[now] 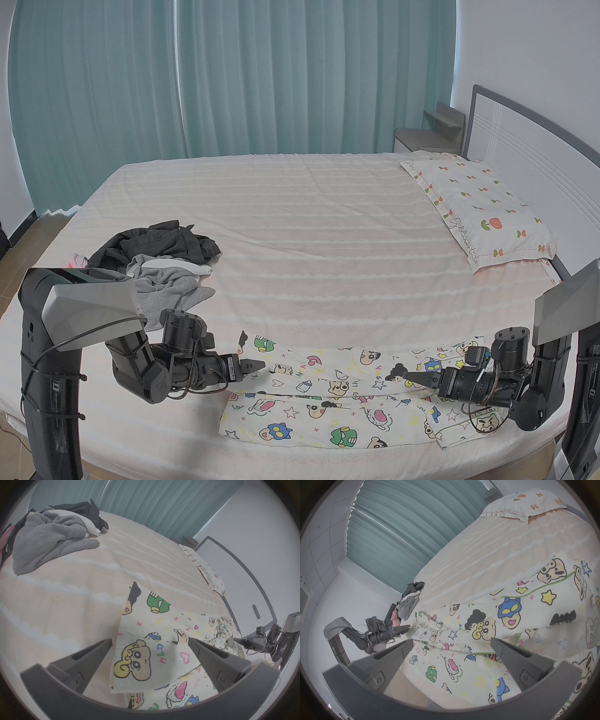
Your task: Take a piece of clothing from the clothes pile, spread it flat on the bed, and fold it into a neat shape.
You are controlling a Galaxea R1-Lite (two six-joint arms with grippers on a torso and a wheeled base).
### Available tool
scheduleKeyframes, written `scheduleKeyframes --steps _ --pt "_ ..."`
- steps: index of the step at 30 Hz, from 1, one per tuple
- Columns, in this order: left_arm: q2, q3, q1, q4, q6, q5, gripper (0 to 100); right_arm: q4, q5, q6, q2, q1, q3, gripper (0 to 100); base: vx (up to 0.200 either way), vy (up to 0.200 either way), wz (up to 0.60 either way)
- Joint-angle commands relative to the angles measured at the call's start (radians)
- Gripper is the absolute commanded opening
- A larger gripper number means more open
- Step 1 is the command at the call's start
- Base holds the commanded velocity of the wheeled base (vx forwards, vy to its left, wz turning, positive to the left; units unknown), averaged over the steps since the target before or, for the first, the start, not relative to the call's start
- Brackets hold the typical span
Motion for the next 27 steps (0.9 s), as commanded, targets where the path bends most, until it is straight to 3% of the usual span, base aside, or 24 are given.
scheduleKeyframes --steps 1,27 --pt "0.005 -0.003 0.0 -0.002 -0.001 0.001 0 -0.018 0.001 0.0 0.002 0.001 0.0 100 0.0 0.0 0.0" --pt "-0.088 0.002 -0.014 -0.12 -0.053 0.075 0 -0.018 0.002 0.0 -0.001 0.001 0.001 100 0.0 0.0 0.0"
